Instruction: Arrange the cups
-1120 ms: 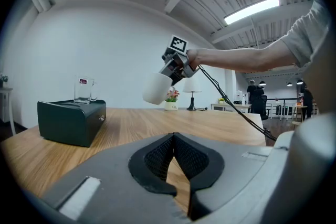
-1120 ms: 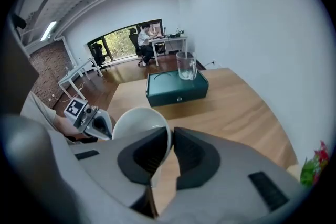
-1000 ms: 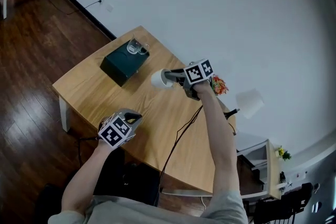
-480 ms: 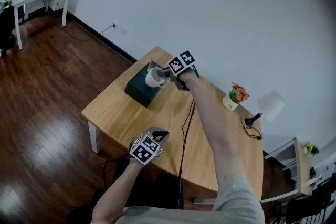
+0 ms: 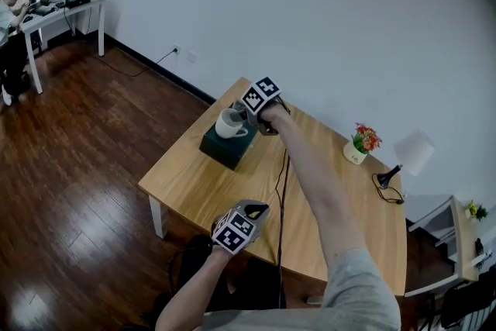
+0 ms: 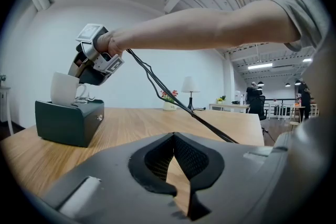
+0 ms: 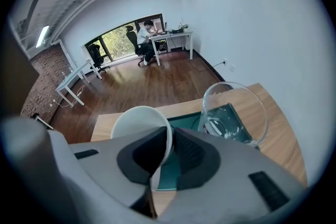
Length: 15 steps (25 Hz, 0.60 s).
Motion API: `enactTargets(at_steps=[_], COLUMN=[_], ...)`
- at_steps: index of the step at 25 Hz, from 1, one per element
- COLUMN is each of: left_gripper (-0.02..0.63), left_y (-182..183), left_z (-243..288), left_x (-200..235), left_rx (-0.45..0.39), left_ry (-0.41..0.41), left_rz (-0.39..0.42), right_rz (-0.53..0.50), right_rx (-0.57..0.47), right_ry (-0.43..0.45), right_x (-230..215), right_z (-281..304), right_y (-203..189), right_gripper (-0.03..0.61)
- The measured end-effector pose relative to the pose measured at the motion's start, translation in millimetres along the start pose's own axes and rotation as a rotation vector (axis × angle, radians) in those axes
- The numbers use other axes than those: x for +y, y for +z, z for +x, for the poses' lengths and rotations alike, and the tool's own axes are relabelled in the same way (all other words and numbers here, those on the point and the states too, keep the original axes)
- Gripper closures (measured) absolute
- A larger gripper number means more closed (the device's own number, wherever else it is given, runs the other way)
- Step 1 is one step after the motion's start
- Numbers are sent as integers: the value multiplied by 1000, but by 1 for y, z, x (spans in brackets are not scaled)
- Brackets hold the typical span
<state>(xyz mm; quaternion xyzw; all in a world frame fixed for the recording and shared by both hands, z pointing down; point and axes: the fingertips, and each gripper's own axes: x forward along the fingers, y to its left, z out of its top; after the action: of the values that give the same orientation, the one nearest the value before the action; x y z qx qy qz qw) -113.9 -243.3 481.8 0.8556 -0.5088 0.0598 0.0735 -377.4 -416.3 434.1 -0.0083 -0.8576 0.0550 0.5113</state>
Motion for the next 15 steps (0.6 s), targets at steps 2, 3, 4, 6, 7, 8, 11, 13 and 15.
enactTargets(at_steps=[2,3,4,6,7,8,11,13,15], left_gripper=[604,604,604,604,604,604,604,604,605], left_y=[0,-1,-2,-3,-3,-2,-1,-1,-1], left_z=[0,0,0,0,0,0,0,-1,-1], left_x=[-1,-1,-1,-1,-1,-1,-1,-1,-1], left_rx=[2,5,7,9,10,11,11,12,7], left_ry=[-5,-5,-5,-6,-6,-7,-6,-6,-8], left_rz=[0,-1,-2,-5,-6,-6,-5,-9,-8], right_rz=[-14,-20,-25,-25,-24,-23,-15,-10,-16], right_rx=[3,0,-4,-14,-17,-19,-38,-56,-82], right_ry=[-26,-38,-49,-63,-67,-70,-66,-60,-59], right_x=[-1,-2,-2,-2,-2,-3,-2,-1,1], right_z=[1,1,2,1,0,-2,-10,-17,-28], right_y=[1,2,4,5,5,3,3,3,3], right_gripper=[529,528,526,508,500,500,500,500,500])
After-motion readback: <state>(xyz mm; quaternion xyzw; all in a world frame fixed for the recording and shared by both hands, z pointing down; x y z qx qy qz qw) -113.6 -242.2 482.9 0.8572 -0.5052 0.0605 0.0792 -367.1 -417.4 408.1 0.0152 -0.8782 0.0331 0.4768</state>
